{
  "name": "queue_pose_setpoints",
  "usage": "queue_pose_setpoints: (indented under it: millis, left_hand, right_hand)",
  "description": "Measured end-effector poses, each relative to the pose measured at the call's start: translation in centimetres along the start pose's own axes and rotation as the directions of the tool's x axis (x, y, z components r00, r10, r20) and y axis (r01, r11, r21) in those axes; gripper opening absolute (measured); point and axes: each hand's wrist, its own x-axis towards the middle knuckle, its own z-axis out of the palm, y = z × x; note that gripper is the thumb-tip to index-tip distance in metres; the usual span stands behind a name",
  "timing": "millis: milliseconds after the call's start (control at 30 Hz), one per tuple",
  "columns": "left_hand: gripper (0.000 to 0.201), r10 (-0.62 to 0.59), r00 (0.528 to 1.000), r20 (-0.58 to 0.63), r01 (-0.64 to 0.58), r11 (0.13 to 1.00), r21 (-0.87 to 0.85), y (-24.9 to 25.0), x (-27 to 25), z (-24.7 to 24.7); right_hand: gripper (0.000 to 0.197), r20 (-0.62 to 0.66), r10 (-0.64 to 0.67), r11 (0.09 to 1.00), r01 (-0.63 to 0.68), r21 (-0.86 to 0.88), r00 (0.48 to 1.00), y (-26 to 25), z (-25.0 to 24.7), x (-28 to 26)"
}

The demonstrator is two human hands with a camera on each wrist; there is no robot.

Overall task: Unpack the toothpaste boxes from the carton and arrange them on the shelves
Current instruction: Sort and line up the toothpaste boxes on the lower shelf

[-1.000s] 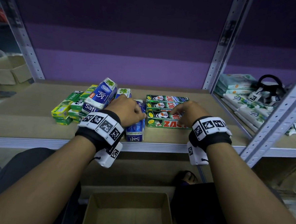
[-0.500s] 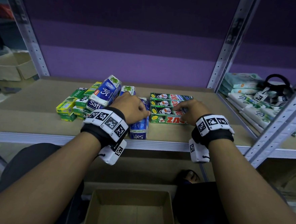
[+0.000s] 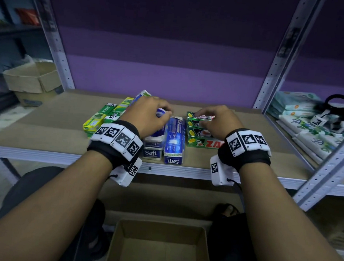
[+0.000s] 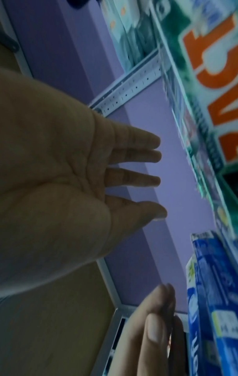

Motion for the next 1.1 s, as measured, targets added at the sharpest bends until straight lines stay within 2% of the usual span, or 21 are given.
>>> queue_pose_setpoints:
  millis: [133, 267, 467, 600, 800, 933, 1100]
  left_hand:
    - [0.019, -0.044, 0.992, -0.115, 0.041, 0.999, -0.026, -2.2, -0.8, -2.2]
    - [0.020, -0.125, 0.979, -0.159, 0.120, 0.992, -0.039, -5.0, -1.8, -4.3]
    - [0.019, -0.326, 0.942, -0.080, 0.320, 0.944, -0.079, -9.3, -3.5, -5.8]
    - [0.016, -0.404, 0.914, -0.034, 0.401, 0.914, -0.061, -10.8, -4.6, -6.3]
    - [0.015, -0.412, 0.910, 0.044, 0.414, 0.909, -0.054, -10.8, -5.1, -6.6]
    - [0.021, -0.401, 0.913, 0.080, 0.404, 0.914, -0.030, -10.3, -5.0, -6.6]
    - [0.026, -0.381, 0.917, 0.117, 0.384, 0.923, -0.006, -10.0, -5.0, -6.3]
  right_hand:
    - [0.017, -0.031, -0.027, 0.996, 0.029, 0.082, 0.999, -2.8, 0.9, 0.6]
    - [0.014, -0.010, -0.068, 0.994, 0.069, 0.088, 0.998, -5.3, 2.1, 1.2]
    - [0.020, 0.066, -0.116, 0.987, 0.108, 0.122, 0.991, -9.0, 4.4, 1.5]
    - [0.036, 0.154, -0.134, 0.987, 0.118, 0.111, 0.979, -11.2, 6.2, 1.6]
    - [0.055, 0.272, -0.162, 0.987, 0.154, 0.050, 0.949, -12.8, 8.5, 2.1]
    - [0.046, 0.340, -0.167, 0.986, 0.158, 0.055, 0.925, -13.0, 9.2, 2.3]
    - [0.033, 0.240, -0.140, 0.984, 0.109, 0.139, 0.961, -13.3, 9.3, 1.8]
